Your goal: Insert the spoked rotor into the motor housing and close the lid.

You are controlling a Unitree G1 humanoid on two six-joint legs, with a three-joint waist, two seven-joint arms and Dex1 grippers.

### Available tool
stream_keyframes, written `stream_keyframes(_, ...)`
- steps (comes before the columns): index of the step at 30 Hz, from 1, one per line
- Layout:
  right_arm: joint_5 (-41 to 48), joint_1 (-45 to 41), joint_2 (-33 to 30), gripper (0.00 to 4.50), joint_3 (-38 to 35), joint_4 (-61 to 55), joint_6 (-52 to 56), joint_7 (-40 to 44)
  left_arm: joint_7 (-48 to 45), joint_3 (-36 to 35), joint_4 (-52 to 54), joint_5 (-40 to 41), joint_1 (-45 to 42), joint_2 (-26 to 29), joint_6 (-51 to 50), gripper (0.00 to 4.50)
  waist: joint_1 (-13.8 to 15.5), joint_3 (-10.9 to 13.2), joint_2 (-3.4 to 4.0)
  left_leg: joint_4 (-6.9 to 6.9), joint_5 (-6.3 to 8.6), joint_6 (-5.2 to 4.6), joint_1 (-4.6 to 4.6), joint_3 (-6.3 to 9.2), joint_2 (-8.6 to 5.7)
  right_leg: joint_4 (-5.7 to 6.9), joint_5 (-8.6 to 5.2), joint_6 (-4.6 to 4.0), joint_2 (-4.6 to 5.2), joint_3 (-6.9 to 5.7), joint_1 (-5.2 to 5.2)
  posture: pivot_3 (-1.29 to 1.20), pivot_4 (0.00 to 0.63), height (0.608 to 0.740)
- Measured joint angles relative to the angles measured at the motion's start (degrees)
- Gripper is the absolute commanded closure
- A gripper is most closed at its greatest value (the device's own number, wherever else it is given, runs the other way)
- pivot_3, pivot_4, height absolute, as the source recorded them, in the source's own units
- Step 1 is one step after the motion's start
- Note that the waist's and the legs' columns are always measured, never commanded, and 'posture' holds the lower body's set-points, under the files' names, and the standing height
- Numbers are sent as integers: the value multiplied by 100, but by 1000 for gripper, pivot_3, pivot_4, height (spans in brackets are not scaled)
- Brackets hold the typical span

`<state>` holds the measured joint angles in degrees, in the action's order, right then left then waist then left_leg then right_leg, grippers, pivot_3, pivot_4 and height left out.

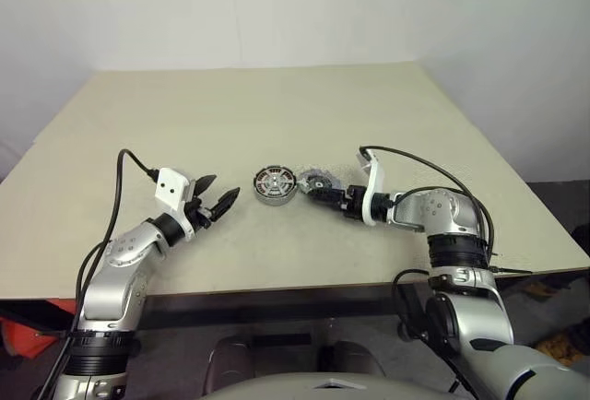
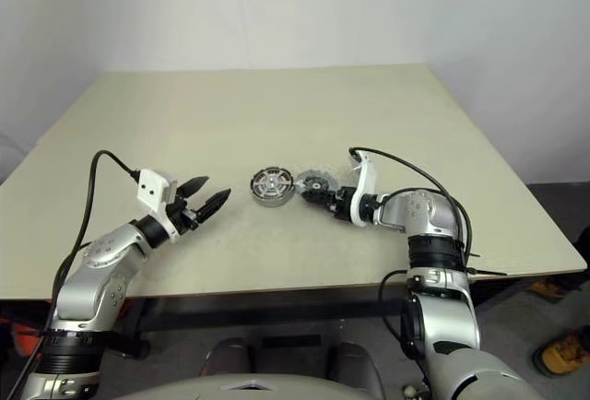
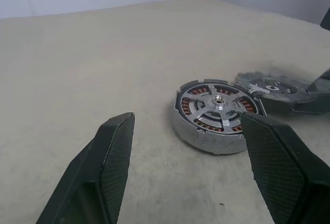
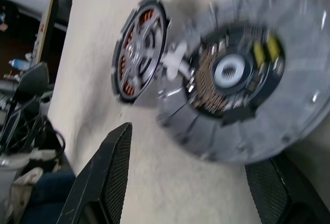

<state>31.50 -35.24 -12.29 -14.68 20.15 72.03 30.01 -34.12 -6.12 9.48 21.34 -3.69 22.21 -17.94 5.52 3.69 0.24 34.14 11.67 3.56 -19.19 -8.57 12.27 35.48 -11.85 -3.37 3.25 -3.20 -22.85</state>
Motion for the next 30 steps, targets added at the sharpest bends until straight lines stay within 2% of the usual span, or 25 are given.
stream_keyframes(11,68,-255,64,816,-272,296,-565,-127,-6,3,1,-7,-9,3,0,1044,0,0,1,-12,1,-2,-28,-1,0,5,4,-6,-1,0,-24,0,0,740)
stream_keyframes(12,108,-289,66,816,-303,296,-582,-110,-6,4,1,-9,-9,3,0,1044,1,0,1,-17,2,-3,-37,-1,-1,3,18,-33,-1,0,-31,0,0,740)
stream_keyframes(16,314,-391,75,816,-334,256,-552,85,-3,13,7,-16,3,2,0,1044,-5,0,1,-22,4,-5,-63,-1,-2,-4,22,-39,-1,0,-40,0,0,740)
stream_keyframes(21,473,-405,73,816,-131,13,-450,333,3,14,48,-20,57,1,0,1044,0,0,1,-21,2,-4,-60,-2,-1,-3,3,-6,0,0,-38,0,0,740)
stream_keyframes(30,483,-418,145,816,311,-127,-437,567,64,15,58,-27,64,2,-2,1044,-1,0,1,-21,0,0,-58,-2,0,-2,2,-5,-1,0,-37,0,0,740)
